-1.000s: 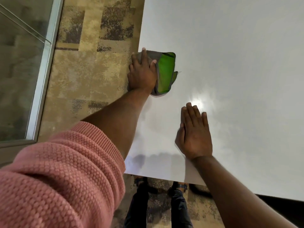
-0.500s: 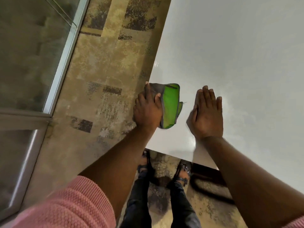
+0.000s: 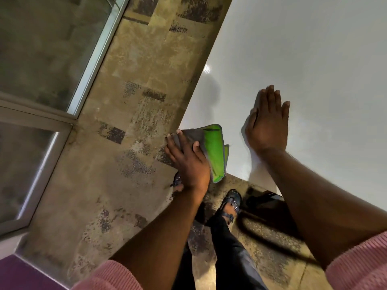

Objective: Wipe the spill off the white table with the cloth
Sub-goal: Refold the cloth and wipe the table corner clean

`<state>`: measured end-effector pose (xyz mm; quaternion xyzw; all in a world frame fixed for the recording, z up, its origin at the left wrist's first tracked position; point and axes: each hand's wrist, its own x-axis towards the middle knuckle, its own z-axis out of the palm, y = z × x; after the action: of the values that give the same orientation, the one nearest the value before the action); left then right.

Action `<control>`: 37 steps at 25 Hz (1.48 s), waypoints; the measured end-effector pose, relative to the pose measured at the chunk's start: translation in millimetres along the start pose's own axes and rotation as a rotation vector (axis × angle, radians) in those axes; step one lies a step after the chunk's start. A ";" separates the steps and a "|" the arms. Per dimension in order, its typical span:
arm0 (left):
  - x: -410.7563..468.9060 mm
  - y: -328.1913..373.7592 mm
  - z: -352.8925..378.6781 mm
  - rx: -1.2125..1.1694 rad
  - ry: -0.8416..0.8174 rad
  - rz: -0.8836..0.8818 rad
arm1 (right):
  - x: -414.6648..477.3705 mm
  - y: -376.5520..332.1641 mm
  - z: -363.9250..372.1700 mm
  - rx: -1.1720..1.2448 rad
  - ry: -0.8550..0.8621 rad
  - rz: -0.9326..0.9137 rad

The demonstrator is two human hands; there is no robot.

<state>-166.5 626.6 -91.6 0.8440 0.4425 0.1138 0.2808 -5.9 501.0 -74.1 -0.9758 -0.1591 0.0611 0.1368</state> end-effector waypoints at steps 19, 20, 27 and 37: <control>-36.3 54.8 40.8 -0.126 0.120 -0.280 | 3.2 6.7 -0.5 0.064 0.003 -0.003; -28.5 46.7 35.8 -0.002 0.085 -0.230 | 3.4 6.8 -0.8 0.071 0.003 -0.001; 50.8 79.8 41.2 0.424 -0.247 0.468 | 4.2 9.5 4.2 0.220 0.073 0.020; 59.5 140.9 64.5 0.321 -0.651 0.928 | -25.6 18.4 -8.1 0.649 0.274 0.126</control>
<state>-7.2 587.2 -66.7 0.9728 -0.0704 -0.1087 0.1918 -23.3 473.8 -69.7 -0.8886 -0.0512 -0.0145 0.4556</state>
